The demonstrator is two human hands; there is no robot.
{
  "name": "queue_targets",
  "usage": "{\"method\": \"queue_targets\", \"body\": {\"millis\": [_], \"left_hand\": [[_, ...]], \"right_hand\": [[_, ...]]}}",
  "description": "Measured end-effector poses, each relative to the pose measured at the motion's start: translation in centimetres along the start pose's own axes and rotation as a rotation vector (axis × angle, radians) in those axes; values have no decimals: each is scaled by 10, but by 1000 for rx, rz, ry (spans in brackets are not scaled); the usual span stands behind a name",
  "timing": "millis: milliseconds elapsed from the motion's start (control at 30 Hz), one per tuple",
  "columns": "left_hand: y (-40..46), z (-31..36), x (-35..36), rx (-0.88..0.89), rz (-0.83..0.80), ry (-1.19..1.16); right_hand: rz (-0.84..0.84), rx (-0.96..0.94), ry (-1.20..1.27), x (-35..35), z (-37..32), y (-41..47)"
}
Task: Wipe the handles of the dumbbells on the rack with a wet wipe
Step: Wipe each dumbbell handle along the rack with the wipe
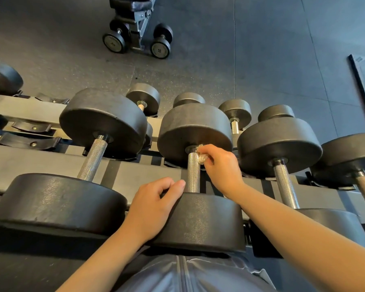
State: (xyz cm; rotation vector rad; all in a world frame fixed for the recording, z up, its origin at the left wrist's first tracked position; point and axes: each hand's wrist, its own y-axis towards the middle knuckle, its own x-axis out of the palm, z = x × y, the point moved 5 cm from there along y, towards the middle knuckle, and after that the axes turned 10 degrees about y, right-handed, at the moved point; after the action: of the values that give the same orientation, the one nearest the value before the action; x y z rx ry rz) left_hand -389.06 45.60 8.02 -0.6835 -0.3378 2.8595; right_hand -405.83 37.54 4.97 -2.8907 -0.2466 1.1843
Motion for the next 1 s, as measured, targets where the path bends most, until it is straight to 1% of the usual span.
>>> {"method": "queue_targets", "body": {"millis": [100,133,167,267,300,367,433,533,633,700,833,933,1000], "left_hand": [[1,0,1,5,3,-4],[2,0,1,2,4,-5],[2,0,1,-2,7,-1],[2,-1,0,-3,16,9],[2,0,0,-3,10,12],[1,1,1,-9,2,12],[1,2,-1,-11,26,18],[-1,0,-1,-26,55,37],[-7,1,-1,-30,65,55],[-9,1,-2,-24,82,64],[-4,2,-4,-33,104,87],[0,5,-6,-43,111,118],[-1,3,-6,-52,127,120]], "right_hand": [[-77,-417,-309,5,-22,3],[-117,-544,-441,9,-30,4],[-192,-639,-597,15,-38,5],[-574,-709,-969,32,-56,8],[-648,-740,-1058,35,-61,9],[-741,-765,-1190,42,-67,14],[-778,-734,-1242,51,-73,20],[-784,-700,-1251,56,-78,21],[-720,-717,-1164,42,-67,15],[-668,-688,-1032,26,-52,10],[-619,-517,-760,9,-33,10],[-553,-529,-636,12,-39,15],[-589,-520,-524,13,-38,11]]}}
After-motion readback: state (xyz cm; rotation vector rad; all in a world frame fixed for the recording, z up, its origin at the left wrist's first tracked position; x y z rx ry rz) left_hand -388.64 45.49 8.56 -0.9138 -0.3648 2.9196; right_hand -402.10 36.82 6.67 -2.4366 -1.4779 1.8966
